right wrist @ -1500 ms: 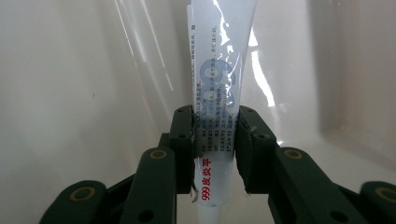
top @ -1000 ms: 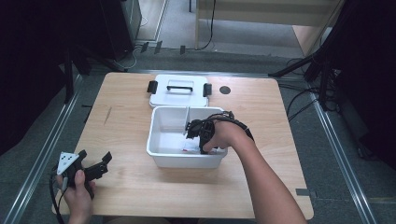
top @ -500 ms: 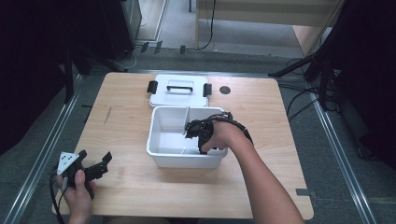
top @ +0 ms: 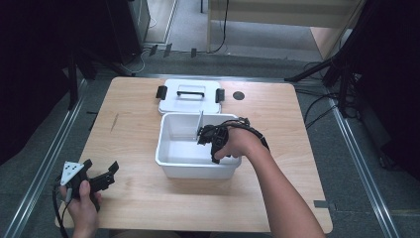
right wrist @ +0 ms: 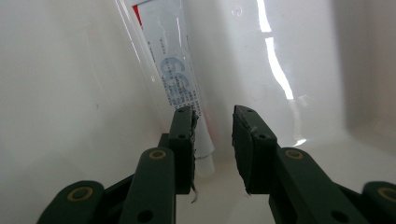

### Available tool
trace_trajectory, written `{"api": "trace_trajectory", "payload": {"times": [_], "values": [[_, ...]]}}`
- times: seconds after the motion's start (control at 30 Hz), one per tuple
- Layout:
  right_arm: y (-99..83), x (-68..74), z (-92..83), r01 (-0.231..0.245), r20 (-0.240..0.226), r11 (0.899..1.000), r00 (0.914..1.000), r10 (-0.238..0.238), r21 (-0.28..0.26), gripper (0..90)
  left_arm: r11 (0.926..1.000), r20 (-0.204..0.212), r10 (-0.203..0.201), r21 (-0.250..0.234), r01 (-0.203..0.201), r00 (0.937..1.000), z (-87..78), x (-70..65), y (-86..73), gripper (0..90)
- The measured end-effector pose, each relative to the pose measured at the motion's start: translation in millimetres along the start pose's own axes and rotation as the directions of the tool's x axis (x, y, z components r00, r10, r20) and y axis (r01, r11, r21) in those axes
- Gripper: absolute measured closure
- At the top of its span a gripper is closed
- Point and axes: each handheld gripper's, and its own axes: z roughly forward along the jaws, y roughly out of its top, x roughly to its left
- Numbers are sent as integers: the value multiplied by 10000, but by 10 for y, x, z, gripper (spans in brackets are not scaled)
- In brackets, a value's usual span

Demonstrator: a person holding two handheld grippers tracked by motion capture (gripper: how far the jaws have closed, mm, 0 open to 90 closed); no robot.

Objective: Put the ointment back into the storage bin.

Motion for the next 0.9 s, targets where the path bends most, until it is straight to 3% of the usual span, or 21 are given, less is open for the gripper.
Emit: {"api": "trace_trajectory", "payload": {"times": [0.2, 0.4, 0.63, 0.8, 0.83, 0.9], "values": [[-69, -21, -151, -203, 39, 9984, 9998, 206, -533, 689, 10000, 4, 16, -5, -16, 10000, 0, -1, 0, 0], [-167, -34, -342, -723, 71, 9877, 9972, 740, -1387, 571, 10000, -3, 30, 4, -30, 10000, 1, -3, 0, 0], [-308, -47, -592, -1262, -124, 9601, 9918, 1271, -2496, 406, 10000, -15, 24, -23, -24, 10000, 3, -4, 0, 0], [-414, -47, -791, -1628, 571, 9423, 9807, 1872, -2926, 209, 10000, -8, 55, -7, -55, 10000, 2, -1, 2, 0], [-449, -51, -839, -1835, 738, 9362, 9739, 2146, -2999, 158, 10000, -7, 51, -11, -51, 10000, 2, -1, 2, 0], [-525, -58, -904, -1971, 686, 9310, 9712, 2282, -3073, 120, 10000, -4, 56, -10, -56, 10000, 2, -2, 2, 0]]}}
